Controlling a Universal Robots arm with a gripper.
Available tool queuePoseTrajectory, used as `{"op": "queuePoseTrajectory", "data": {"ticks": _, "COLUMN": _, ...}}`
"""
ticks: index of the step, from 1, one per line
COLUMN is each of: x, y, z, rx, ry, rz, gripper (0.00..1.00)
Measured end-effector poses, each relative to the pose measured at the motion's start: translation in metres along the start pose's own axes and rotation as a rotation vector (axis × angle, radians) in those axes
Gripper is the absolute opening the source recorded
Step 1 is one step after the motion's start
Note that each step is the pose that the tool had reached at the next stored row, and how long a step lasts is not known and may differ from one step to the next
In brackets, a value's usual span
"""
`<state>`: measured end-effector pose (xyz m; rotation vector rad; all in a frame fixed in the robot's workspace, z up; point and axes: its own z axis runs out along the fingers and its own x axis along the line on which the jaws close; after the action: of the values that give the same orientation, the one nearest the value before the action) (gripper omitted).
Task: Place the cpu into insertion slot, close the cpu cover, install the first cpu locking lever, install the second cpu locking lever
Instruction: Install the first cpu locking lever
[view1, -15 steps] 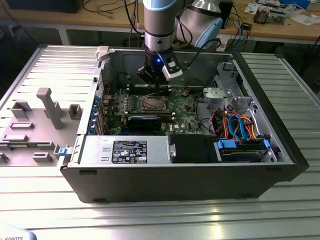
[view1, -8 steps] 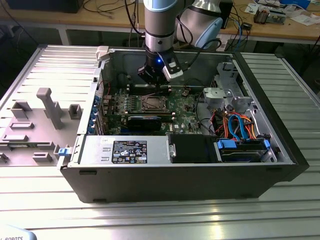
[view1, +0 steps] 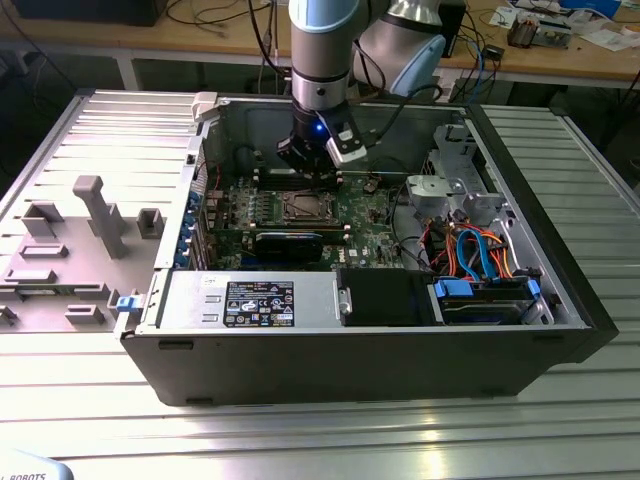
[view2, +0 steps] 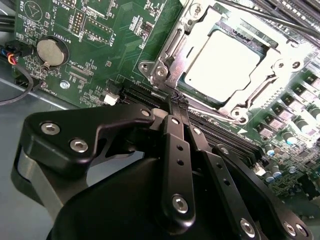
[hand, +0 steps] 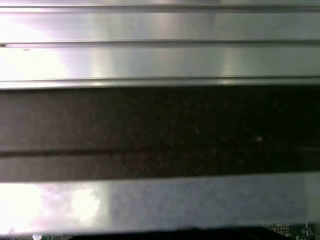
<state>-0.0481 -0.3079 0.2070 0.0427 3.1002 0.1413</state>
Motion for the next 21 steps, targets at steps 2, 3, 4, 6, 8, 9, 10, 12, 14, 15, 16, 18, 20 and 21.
{"op": "queuePoseTrajectory", "data": {"ticks": 2, "x": -0.0008, "y": -0.0001, "z": 0.001, "rx": 0.0, "ry": 0.0, "rz": 0.0, "gripper": 0.11}}
{"op": "queuePoseTrajectory", "data": {"ticks": 3, "x": -0.0011, "y": -0.0001, "z": 0.0017, "rx": -0.0001, "ry": -0.0001, "rz": 0.0, "gripper": 0.11}}
{"op": "queuePoseTrajectory", "data": {"ticks": 4, "x": -0.0014, "y": -0.0001, "z": 0.0021, "rx": -0.0001, "ry": 0.0, "rz": 0.0, "gripper": 0.11}}
{"op": "queuePoseTrajectory", "data": {"ticks": 6, "x": -0.0016, "y": -0.0002, "z": 0.0024, "rx": 0.0002, "ry": 0.0, "rz": 0.0, "gripper": 0.11}}
{"op": "queuePoseTrajectory", "data": {"ticks": 8, "x": -0.0016, "y": -0.0002, "z": 0.0026, "rx": -0.0001, "ry": -0.0001, "rz": 0.0, "gripper": 0.11}}
{"op": "queuePoseTrajectory", "data": {"ticks": 9, "x": -0.0016, "y": -0.0002, "z": 0.0026, "rx": -0.0001, "ry": -0.0001, "rz": 0.0, "gripper": 0.11}}
{"op": "queuePoseTrajectory", "data": {"ticks": 10, "x": -0.0016, "y": -0.0002, "z": 0.0026, "rx": -0.0001, "ry": 0.0, "rz": 0.0, "gripper": 0.11}}
{"op": "queuePoseTrajectory", "data": {"ticks": 12, "x": -0.0016, "y": -0.0002, "z": 0.0026, "rx": 0.0, "ry": -0.0001, "rz": 0.0, "gripper": 0.11}}
{"op": "queuePoseTrajectory", "data": {"ticks": 14, "x": -0.0016, "y": -0.0002, "z": 0.0027, "rx": -0.0001, "ry": -0.0001, "rz": 0.0, "gripper": 0.11}}
{"op": "queuePoseTrajectory", "data": {"ticks": 15, "x": -0.0016, "y": -0.0002, "z": 0.0027, "rx": -0.0001, "ry": 0.0, "rz": 0.0, "gripper": 0.11}}
{"op": "queuePoseTrajectory", "data": {"ticks": 16, "x": -0.0016, "y": -0.0002, "z": 0.0027, "rx": -0.0001, "ry": -0.0001, "rz": 0.0, "gripper": 0.11}}
{"op": "queuePoseTrajectory", "data": {"ticks": 18, "x": -0.0016, "y": -0.0002, "z": 0.0027, "rx": 0.0, "ry": 0.0, "rz": 0.0, "gripper": 0.11}}
{"op": "queuePoseTrajectory", "data": {"ticks": 20, "x": -0.0016, "y": -0.0002, "z": 0.0028, "rx": -0.0001, "ry": -0.0001, "rz": 0.0, "gripper": 0.11}}
{"op": "queuePoseTrajectory", "data": {"ticks": 21, "x": -0.0016, "y": -0.0002, "z": 0.0028, "rx": -0.0001, "ry": 0.0, "rz": 0.0, "gripper": 0.11}}
